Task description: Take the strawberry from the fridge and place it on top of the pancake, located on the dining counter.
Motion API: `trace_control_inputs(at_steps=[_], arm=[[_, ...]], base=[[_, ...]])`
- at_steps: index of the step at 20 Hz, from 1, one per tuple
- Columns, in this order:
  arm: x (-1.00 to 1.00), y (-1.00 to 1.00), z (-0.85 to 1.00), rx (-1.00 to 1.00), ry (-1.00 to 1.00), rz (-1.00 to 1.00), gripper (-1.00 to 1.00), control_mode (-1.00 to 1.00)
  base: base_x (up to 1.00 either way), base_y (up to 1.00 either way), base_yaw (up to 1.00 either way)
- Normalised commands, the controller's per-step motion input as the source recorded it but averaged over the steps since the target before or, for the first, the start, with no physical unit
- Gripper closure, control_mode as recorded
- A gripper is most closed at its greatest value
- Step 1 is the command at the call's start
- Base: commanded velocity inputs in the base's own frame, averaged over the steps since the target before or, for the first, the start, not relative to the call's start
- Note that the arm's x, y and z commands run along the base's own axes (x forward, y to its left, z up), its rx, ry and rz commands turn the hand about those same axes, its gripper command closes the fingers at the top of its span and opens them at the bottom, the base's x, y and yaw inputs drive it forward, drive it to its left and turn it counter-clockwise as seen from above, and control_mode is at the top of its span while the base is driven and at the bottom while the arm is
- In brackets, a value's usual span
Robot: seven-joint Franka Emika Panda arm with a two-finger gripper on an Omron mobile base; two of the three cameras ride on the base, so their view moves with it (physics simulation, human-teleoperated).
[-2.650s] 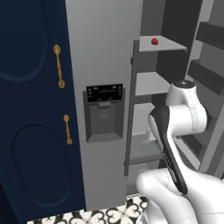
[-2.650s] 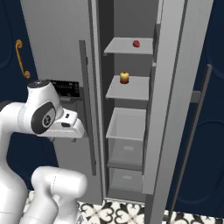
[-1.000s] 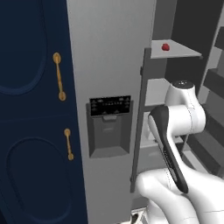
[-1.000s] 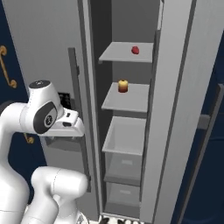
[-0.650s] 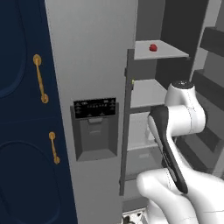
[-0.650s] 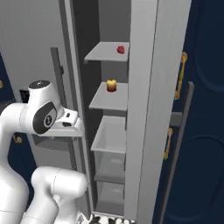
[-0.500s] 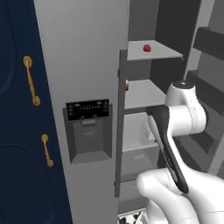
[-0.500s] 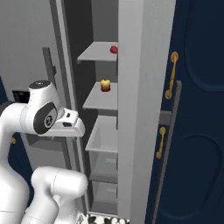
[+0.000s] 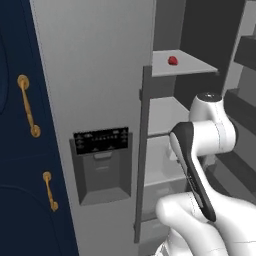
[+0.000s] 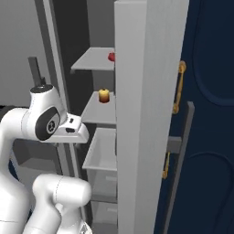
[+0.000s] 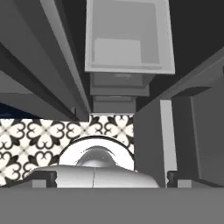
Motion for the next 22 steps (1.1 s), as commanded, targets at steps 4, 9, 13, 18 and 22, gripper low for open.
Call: trace_control_inputs(at_steps=[4,9,13,18,22], arm=[[0.00,0.00,0.00,0.00,0.00,0.00,-1.00,1.00],[0.00,0.00,0.00,0.00,0.00,0.00,-1.00,1.00],[0.00,0.00,0.00,0.00,0.00,0.00,-1.00,1.00],[0.00,0.00,0.00,0.00,0.00,0.00,-1.00,1.00],[0.00,0.00,0.00,0.00,0.00,0.00,-1.00,1.00]], base=[[0.19,-0.23,0.00],[0.12,-0.36,-0.01],[0.25,-0.09,-0.02],[0.29,0.00,-0.08],[0.32,0.00,-0.11]])
